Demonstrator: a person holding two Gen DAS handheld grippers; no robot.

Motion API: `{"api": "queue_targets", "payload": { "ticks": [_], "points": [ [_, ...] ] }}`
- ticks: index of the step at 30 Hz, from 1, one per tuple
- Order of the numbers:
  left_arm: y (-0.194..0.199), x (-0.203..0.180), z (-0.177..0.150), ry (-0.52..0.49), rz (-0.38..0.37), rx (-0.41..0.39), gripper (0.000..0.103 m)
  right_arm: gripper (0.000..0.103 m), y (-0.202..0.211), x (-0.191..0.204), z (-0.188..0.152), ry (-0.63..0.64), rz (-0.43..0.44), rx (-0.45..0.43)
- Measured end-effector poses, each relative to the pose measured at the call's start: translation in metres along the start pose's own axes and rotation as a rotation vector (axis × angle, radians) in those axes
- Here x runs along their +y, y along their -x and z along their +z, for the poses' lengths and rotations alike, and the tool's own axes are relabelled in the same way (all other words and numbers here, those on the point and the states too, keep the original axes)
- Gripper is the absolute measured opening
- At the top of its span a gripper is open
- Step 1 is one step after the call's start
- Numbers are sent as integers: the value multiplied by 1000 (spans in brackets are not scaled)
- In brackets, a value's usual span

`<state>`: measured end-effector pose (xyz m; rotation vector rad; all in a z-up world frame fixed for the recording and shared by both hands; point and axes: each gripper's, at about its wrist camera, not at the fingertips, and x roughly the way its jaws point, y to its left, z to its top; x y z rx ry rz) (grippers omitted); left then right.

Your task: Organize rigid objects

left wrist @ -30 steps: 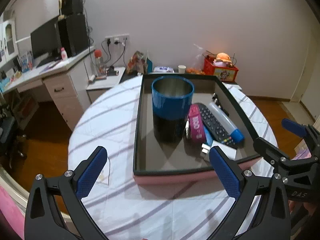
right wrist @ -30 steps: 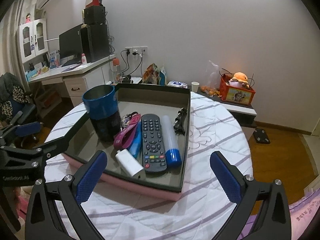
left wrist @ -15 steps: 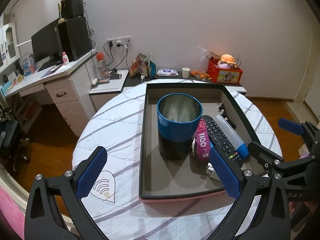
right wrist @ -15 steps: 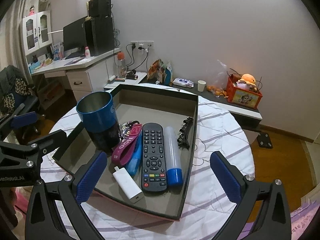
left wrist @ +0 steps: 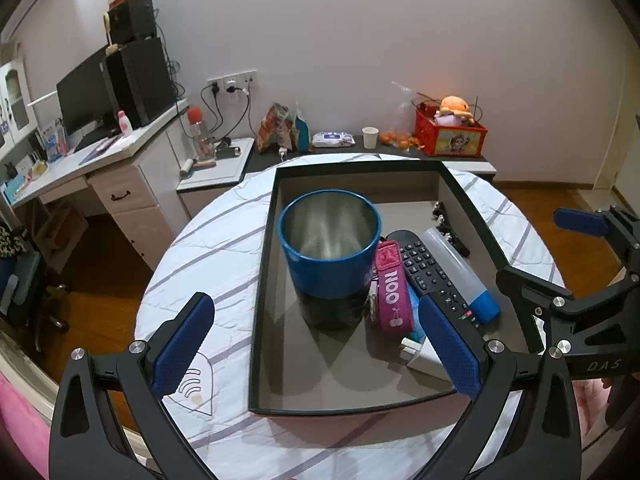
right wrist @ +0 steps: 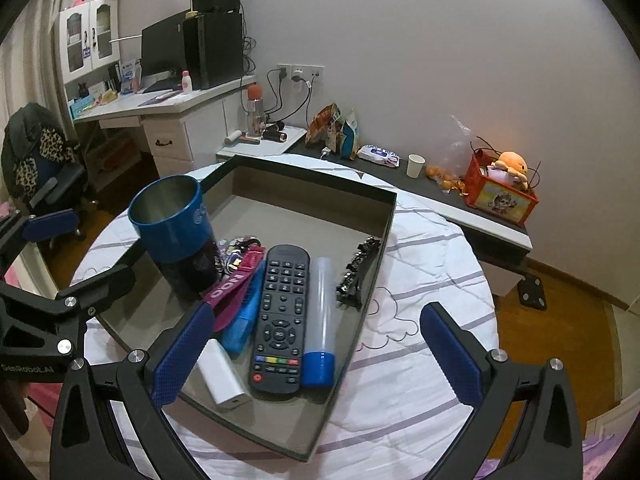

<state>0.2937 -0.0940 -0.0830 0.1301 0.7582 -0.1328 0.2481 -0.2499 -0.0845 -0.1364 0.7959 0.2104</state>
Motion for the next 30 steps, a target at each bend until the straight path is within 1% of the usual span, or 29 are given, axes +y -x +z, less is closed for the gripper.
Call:
{"api": "queue_targets", "payload": {
  "ticks": [6, 11, 20, 25, 30],
  "points": [
    [-6, -19, 3, -24, 33, 13, 103, 103, -6, -17, -2, -2, 15, 5],
    [-8, -30, 4, -43, 47, 21, 103, 103, -9, -29, -5, -16, 34, 6],
    [-7, -35, 5, -54, 84, 25, 103, 103, -15, -34, -6, -15, 64, 9],
    [-2, -34, 5, -53, 91, 10, 103, 103, -10, -34, -7, -21, 73, -7],
    [19, -28, 4, -42, 92, -37, 103, 103, 2, -29, -7, -27, 69, -34]
  ]
}}
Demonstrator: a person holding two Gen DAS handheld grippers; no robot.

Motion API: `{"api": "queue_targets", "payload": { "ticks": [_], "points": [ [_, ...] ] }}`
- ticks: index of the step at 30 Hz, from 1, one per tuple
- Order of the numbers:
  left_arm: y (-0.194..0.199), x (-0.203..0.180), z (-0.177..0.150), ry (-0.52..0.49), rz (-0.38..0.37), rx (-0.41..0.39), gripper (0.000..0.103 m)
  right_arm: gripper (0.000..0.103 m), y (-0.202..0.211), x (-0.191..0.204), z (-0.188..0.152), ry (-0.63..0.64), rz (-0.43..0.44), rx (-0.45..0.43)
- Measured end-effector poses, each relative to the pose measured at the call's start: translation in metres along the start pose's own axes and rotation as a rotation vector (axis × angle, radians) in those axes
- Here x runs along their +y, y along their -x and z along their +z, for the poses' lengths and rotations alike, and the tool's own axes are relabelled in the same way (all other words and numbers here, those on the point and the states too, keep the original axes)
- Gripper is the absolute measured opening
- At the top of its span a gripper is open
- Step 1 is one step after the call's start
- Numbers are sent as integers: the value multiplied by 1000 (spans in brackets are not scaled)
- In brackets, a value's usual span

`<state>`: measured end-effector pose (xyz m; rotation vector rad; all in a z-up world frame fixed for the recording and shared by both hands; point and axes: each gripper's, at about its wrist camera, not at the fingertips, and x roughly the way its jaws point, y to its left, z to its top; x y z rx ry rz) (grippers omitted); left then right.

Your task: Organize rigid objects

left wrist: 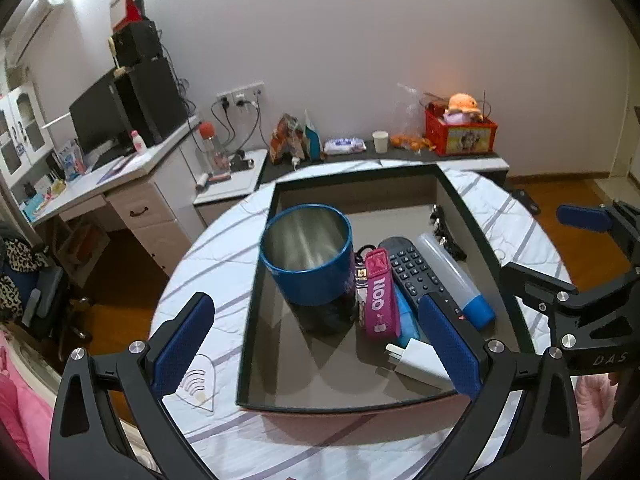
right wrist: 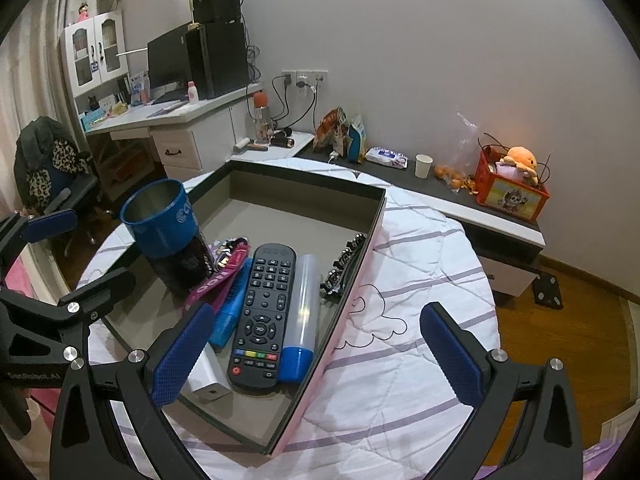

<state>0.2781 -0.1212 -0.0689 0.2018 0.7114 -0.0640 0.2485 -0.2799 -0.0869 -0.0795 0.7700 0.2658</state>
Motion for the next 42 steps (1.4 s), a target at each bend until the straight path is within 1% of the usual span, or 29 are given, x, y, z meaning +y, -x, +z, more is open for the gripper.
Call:
{"api": "queue_targets", "payload": {
  "ticks": [3, 8, 13, 18, 23, 27, 33, 36, 42],
  "points": [
    [19, 6, -1, 9, 3, -44, 103, 103, 13, 8, 1, 4, -2, -22],
    [48, 22, -4, 32, -6, -117, 103, 103, 42, 27, -1, 6, -6, -90],
    [83, 38, -13, 57, -7, -193, 103, 103, 71, 50, -5, 13, -52, -172],
    [121, 57, -28, 78, 41, -275, 103, 103, 100, 75, -12, 14, -103, -253],
    [150, 72, -46, 103, 22, -342, 103, 103, 127, 96, -23, -2, -138, -316],
    [173, 79, -65, 115, 0, -406, 103, 103, 149, 111, -34, -22, -199, -387],
    [197, 84, -85, 104, 11, -454, 103, 103, 170, 130, -51, -40, -255, -443],
    [208, 89, -93, 112, 7, -483, 103, 103, 181, 138, -57, -61, -260, -464],
    [224, 88, -109, 115, -8, -515, 103, 103, 199, 150, -69, -99, -282, -523]
  ]
}}
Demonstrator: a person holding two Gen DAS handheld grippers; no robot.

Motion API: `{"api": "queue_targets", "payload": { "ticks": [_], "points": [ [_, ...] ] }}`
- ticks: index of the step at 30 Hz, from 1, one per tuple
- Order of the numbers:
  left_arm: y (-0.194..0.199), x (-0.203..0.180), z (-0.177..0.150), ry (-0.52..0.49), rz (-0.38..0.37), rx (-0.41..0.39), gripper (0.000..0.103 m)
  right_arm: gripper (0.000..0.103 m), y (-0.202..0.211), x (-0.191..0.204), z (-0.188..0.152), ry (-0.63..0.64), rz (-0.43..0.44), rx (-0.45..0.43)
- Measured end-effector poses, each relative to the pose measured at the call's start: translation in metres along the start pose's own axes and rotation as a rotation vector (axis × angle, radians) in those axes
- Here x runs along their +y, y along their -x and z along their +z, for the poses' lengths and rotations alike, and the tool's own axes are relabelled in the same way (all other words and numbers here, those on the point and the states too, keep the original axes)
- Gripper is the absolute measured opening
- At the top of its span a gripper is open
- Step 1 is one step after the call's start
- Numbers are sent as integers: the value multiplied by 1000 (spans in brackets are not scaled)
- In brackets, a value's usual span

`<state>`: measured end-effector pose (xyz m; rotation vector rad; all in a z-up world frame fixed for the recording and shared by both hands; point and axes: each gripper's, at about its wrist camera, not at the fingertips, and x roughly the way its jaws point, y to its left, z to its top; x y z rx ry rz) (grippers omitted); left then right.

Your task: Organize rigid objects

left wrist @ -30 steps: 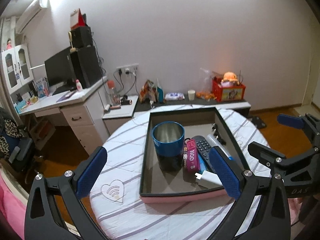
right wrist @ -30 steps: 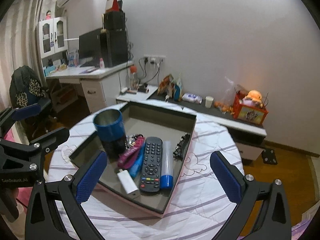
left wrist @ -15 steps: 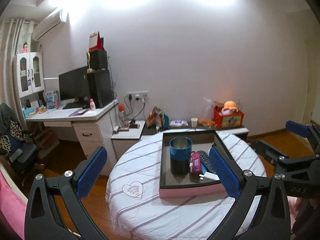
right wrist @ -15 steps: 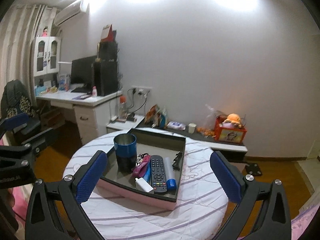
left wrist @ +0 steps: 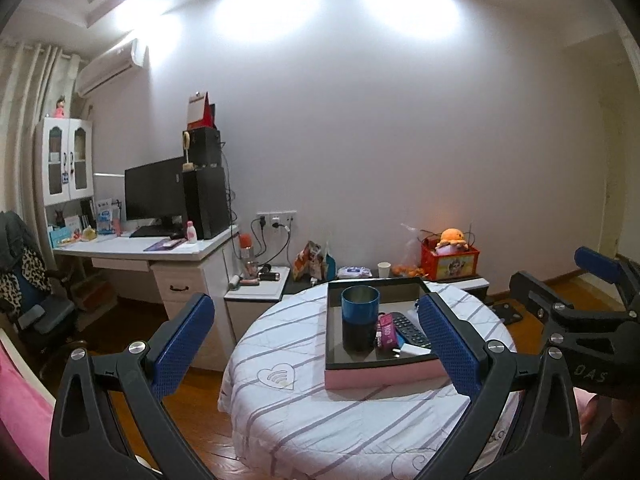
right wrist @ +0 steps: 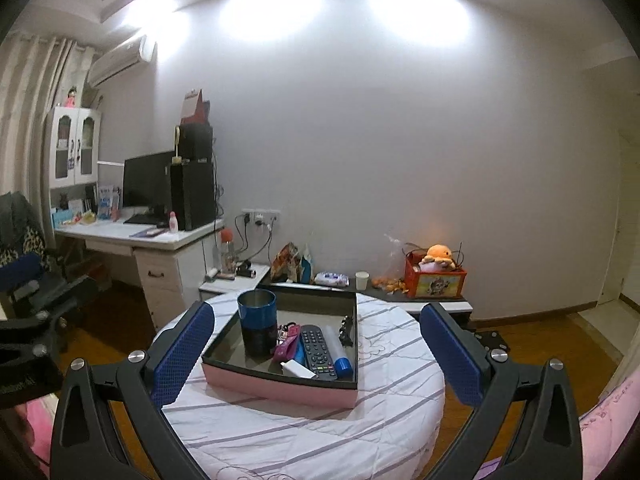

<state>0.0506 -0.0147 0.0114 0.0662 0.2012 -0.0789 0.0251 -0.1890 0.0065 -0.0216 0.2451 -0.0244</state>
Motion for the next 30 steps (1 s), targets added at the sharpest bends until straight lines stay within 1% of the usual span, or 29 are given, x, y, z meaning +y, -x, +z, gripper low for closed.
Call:
{"api": "queue_targets", "payload": {
  "ticks": [6, 10, 15, 20, 30],
  "points": [
    [20, -8, -4, -25, -13, -44, 103, 103, 23, 2, -3, -3, -19, -52],
    [25, -9, -5, -28, -9, -55, 103, 103, 29, -1, -6, -23, -7, -70],
    [26, -5, -6, -7, 12, -56, 103, 103, 31, 3, -9, -6, 7, -78],
    [25, -5, -9, 4, 16, -44, 103, 103, 33, 2, -11, 2, 14, -77],
    [28, -15, -9, -25, 12, -56, 103, 103, 37, -6, -12, -20, 8, -75]
  ]
}}
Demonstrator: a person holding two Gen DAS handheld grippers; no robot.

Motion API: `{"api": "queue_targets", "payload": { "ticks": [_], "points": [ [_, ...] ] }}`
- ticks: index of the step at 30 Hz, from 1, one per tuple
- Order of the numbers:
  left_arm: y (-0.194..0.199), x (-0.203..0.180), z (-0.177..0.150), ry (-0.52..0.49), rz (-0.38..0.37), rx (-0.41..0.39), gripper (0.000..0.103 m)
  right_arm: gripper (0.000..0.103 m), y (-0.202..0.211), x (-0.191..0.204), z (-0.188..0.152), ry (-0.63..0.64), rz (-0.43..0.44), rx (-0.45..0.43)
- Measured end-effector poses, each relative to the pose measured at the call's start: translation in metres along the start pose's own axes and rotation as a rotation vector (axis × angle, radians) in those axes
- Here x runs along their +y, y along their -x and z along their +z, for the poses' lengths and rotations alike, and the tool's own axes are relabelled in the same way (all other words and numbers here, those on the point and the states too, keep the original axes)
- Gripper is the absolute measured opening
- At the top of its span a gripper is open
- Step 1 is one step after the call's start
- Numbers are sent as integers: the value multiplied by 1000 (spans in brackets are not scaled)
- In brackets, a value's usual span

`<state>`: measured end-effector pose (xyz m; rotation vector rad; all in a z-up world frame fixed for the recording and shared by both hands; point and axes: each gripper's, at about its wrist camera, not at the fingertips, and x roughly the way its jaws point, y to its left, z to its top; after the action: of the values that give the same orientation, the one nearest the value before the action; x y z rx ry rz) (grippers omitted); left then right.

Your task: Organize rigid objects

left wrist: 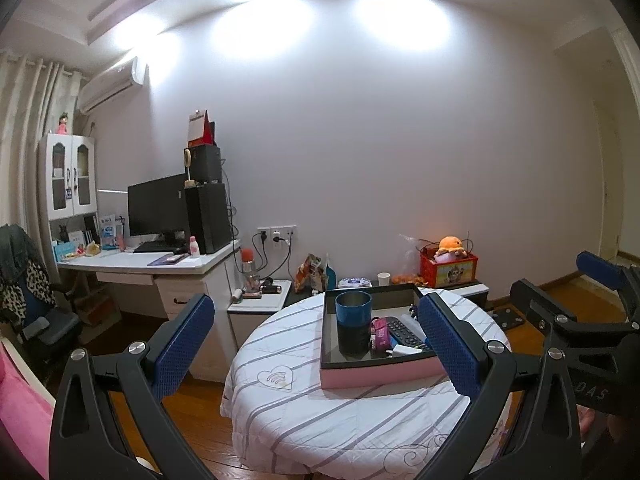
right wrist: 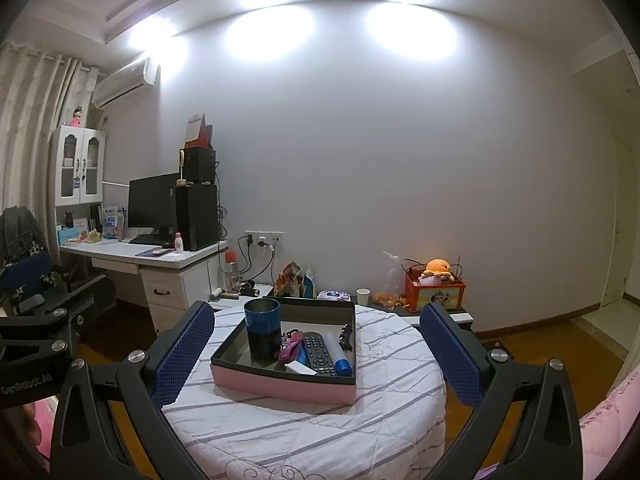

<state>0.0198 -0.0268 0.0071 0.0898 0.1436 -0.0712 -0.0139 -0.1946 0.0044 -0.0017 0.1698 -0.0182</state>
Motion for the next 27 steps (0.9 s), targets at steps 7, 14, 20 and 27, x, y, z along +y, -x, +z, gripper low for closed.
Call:
{"api": "queue_targets", "payload": {
  "ticks": [7, 14, 20, 27],
  "points": [
    [7, -4, 2, 4, -15, -14, 103, 103, 5, -1, 1, 0, -10, 0],
    [8, -7, 2, 2, -33, -9, 103, 103, 9, -4, 1, 3, -28, 2],
    [8, -6, 1, 14, -55, -4, 103, 103, 9, -4, 0, 2, -32, 10],
    [8, -6, 0, 15, -65, 1, 103, 103, 9, -1, 0, 16, -45, 17]
  ]
}}
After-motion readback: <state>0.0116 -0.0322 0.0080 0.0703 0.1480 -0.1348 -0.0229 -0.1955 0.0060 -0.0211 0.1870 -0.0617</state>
